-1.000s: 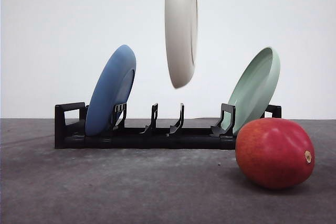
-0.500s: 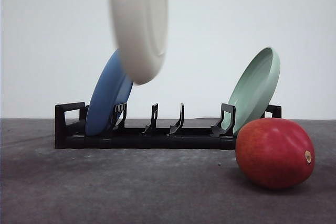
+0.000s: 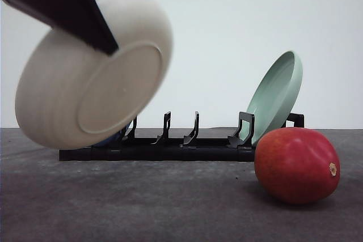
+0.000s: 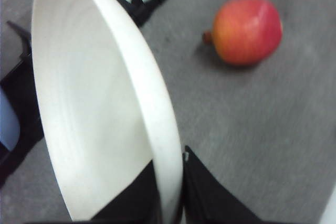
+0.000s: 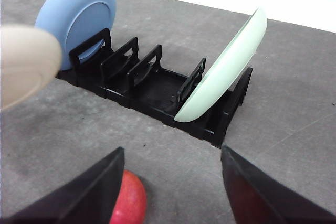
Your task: Place pomegranate in white plate
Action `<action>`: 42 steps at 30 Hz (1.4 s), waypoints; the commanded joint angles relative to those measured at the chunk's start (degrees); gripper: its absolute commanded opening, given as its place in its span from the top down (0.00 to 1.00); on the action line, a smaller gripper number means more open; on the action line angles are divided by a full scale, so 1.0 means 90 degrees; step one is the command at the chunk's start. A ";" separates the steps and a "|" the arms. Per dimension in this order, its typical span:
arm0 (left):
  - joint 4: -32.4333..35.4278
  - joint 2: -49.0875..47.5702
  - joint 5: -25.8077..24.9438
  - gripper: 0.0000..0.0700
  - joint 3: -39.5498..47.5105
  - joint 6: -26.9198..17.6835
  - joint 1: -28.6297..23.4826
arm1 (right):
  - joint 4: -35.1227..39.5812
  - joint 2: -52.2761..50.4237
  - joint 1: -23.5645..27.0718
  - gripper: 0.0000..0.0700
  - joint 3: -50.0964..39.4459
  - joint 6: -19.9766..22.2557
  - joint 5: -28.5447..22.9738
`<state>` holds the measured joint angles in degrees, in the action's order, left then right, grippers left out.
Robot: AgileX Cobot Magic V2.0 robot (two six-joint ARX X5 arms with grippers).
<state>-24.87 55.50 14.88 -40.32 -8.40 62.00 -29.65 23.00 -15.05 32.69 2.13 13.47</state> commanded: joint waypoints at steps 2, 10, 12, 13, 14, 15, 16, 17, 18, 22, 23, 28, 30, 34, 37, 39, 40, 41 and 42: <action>0.0164 0.0480 0.0272 0.98 -0.0053 -0.0788 0.0257 | 0.0053 0.0013 -0.0034 0.47 0.0109 -0.0026 0.0002; 0.0621 0.1952 0.1006 0.98 -0.0058 -0.1838 0.0741 | 0.0056 0.0013 -0.0034 0.47 0.0109 -0.0024 0.0005; 0.0766 0.2279 0.1222 0.99 -0.0058 -0.2076 0.0856 | 0.0056 0.0014 -0.0034 0.47 0.0109 -0.0026 0.0003; 0.0818 0.2419 0.1297 0.99 -0.0060 -0.2183 0.0904 | 0.0056 0.0015 -0.0034 0.47 0.0109 -0.0025 0.0002; 0.0857 0.2562 0.1379 0.99 -0.0061 -0.2300 0.0950 | 0.0056 0.0013 -0.0034 0.47 0.0109 -0.0024 0.0002; 0.0877 0.2690 0.1444 0.98 -0.0061 -0.2390 0.0987 | 0.0056 0.0014 -0.0034 0.47 0.0109 -0.0026 0.0002; 0.0880 0.2803 0.1500 0.99 -0.0061 -0.2470 0.1019 | 0.0056 0.0015 -0.0034 0.47 0.0109 -0.0027 0.0002; 0.0880 0.2918 0.1532 0.98 -0.0061 -0.2537 0.1052 | 0.0056 0.0015 -0.0034 0.47 0.0109 -0.0025 0.0002; 0.0880 0.3005 0.1535 0.98 -0.0061 -0.2588 0.1075 | 0.0056 0.0013 -0.0034 0.47 0.0109 -0.0024 0.0002; 0.0910 0.3210 0.1535 0.98 -0.0061 -0.2657 0.1153 | 0.0056 0.0015 -0.0034 0.47 0.0109 -0.0024 0.0002; 0.0909 0.3224 0.1535 0.98 -0.0061 -0.2655 0.1162 | 0.0056 0.0013 -0.0034 0.47 0.0109 -0.0024 0.0002; 0.0907 0.3231 0.1532 0.92 -0.0061 -0.2629 0.1161 | 0.0056 0.0013 -0.0034 0.47 0.0109 -0.0024 0.0002; 0.0907 0.3231 0.1532 0.80 -0.0061 -0.2596 0.1163 | 0.0056 0.0015 -0.0034 0.47 0.0109 -0.0024 0.0000; 0.0907 0.3231 0.1533 0.64 -0.0063 -0.2275 0.1167 | 0.0056 0.0015 -0.0034 0.47 0.0109 -0.0024 -0.0002; 0.0807 0.3180 0.1524 0.56 -0.0107 -0.1949 0.1165 | 0.0056 0.0015 -0.0034 0.47 0.0109 -0.0022 -0.0017; 0.0600 0.3096 0.1371 0.45 -0.0210 -0.1626 0.1154 | 0.0056 0.0015 -0.0034 0.47 0.0109 -0.0022 -0.0022; 0.0468 0.3033 0.1221 0.42 -0.0271 -0.1483 0.1146 | 0.0056 0.0015 -0.0034 0.47 0.0109 -0.0022 -0.0022; 0.0324 0.2952 0.1029 0.41 -0.0342 -0.1329 0.1128 | 0.0056 0.0015 -0.0034 0.47 0.0109 -0.0022 -0.0024; 0.0192 0.2856 0.0831 0.40 -0.0407 -0.1184 0.1098 | 0.0056 0.0015 -0.0034 0.47 0.0109 -0.0022 -0.0026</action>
<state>-22.99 81.91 23.87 -42.26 -23.18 71.34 -29.65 23.00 -15.05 32.69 2.13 13.35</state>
